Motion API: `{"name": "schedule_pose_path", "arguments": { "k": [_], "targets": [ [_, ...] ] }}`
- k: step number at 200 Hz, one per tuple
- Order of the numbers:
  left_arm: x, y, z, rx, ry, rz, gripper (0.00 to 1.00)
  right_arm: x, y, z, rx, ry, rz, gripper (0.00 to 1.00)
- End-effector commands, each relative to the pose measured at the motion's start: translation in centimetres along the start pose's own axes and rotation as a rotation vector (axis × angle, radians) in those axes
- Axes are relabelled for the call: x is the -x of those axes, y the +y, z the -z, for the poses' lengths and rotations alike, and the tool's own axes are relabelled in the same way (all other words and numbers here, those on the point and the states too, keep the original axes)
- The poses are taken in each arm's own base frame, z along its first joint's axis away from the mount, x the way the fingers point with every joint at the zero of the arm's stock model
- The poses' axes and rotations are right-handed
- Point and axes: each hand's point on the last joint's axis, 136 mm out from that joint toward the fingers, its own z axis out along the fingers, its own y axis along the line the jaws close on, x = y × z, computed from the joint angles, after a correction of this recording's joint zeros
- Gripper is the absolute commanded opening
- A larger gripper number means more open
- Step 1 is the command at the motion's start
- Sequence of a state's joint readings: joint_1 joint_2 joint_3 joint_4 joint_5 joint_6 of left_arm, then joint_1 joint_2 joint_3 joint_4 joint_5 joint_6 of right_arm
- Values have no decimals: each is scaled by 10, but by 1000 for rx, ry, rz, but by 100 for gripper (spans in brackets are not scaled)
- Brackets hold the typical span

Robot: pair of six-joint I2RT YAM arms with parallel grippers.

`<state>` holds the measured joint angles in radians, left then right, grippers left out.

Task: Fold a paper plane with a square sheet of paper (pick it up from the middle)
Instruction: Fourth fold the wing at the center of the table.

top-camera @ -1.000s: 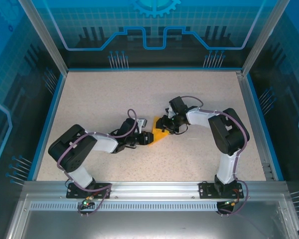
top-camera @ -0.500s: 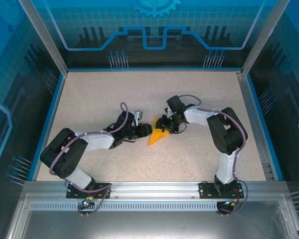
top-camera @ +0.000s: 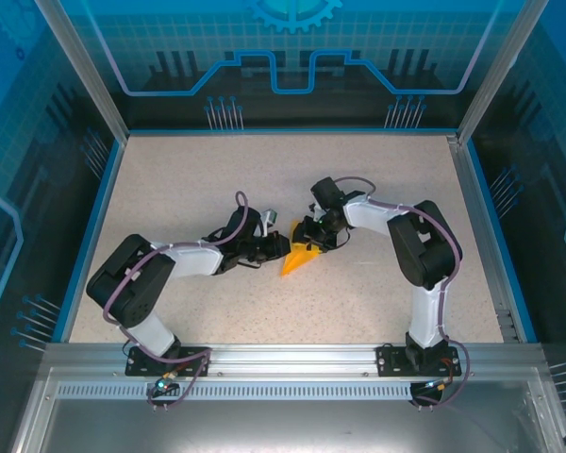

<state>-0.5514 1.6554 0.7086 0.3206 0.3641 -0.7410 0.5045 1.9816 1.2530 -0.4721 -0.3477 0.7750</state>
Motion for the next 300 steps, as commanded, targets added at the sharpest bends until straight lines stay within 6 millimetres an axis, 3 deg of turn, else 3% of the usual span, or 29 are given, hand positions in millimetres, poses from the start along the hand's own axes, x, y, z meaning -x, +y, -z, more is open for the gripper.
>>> {"name": "schedule_pose_path", "arguments": {
  "k": [1, 159, 300],
  "targets": [
    [-2, -2, -4, -2, 43, 1, 11, -21, -51, -26, -197, 79, -42, 49],
    [-15, 21, -18, 62, 104, 64, 6, -28, -71, -33, -315, 106, -59, 52],
    [-12, 31, -22, 114, 98, 66, 6, -32, -89, -34, -380, 104, -147, 44]
  ]
}}
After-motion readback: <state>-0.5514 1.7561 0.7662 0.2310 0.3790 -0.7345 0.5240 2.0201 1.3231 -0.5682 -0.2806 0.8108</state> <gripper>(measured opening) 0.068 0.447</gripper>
